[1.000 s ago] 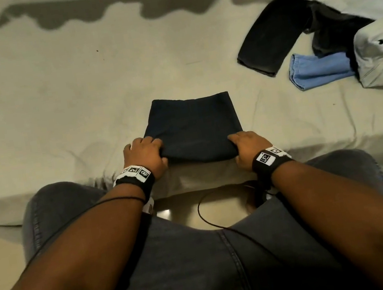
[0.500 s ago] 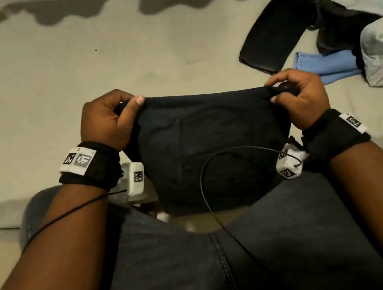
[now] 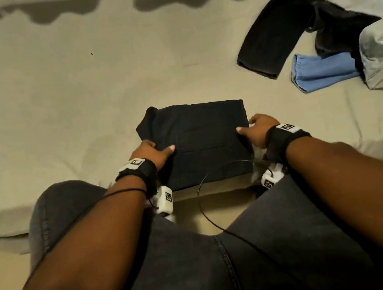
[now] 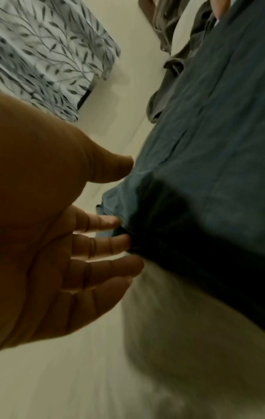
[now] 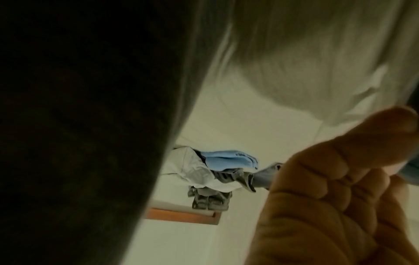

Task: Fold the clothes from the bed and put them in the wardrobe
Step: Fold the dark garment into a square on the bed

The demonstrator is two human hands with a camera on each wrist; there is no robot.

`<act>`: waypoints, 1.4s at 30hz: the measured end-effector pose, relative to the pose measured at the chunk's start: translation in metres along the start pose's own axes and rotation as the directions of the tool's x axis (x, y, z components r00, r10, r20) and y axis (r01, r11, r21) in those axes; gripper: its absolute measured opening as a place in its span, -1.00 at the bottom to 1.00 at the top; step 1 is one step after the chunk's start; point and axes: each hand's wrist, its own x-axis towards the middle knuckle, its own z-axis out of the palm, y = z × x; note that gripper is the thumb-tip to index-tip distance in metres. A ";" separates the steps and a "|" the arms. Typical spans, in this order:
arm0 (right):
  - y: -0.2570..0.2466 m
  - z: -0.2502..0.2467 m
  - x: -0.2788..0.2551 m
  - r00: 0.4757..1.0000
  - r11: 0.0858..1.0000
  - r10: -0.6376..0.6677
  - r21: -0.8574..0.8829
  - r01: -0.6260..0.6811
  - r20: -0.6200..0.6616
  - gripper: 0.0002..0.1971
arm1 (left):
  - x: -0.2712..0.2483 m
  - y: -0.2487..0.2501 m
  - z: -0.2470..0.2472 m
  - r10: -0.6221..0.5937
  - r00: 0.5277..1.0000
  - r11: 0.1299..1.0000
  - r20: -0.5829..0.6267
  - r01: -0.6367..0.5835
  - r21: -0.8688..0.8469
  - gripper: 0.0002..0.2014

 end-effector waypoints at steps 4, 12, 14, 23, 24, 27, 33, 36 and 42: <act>0.013 0.018 -0.010 0.981 0.990 0.057 -0.141 -0.032 0.183 -0.54 | -0.009 -0.008 0.019 -0.062 0.997 0.998 0.052 0.061 0.017 -0.29; 0.019 0.007 -0.020 0.980 0.993 0.049 -0.117 -0.027 0.191 -0.71 | -0.015 -0.015 0.006 -0.089 0.975 0.985 0.205 0.056 0.162 -0.42; 0.015 0.009 -0.021 0.982 0.995 0.056 -0.097 -0.039 0.182 -0.67 | -0.014 -0.013 0.001 -0.088 0.982 0.992 0.165 0.071 0.103 -0.48; -0.001 -0.001 0.004 0.997 1.000 0.014 -0.010 -0.013 0.070 -0.50 | 0.031 0.018 -0.022 0.025 0.999 0.950 0.026 -0.016 -0.311 -0.25; -0.003 -0.003 0.010 0.999 1.000 0.007 0.015 -0.008 0.034 -0.49 | 0.038 0.020 -0.023 0.023 1.000 0.954 0.021 -0.016 -0.299 -0.16; -0.003 -0.008 0.030 0.998 0.998 -0.027 0.055 0.030 -0.053 -0.48 | 0.063 0.027 -0.023 0.006 1.000 0.964 -0.007 -0.008 -0.266 -0.10; -0.005 -0.009 0.070 0.993 0.977 -0.015 0.208 0.038 -0.114 -0.55 | 0.099 0.051 -0.024 -0.022 0.999 0.986 -0.041 0.015 -0.165 -0.37; -0.011 -0.011 0.090 0.985 0.959 0.014 0.280 0.035 -0.172 -0.57 | 0.117 0.053 -0.021 -0.024 0.995 0.992 -0.102 0.010 -0.128 -0.48; -0.012 -0.018 0.123 0.991 0.973 0.016 0.231 0.016 -0.137 -0.74 | 0.135 0.045 -0.014 -0.072 0.963 0.957 -0.259 -0.007 -0.291 -0.61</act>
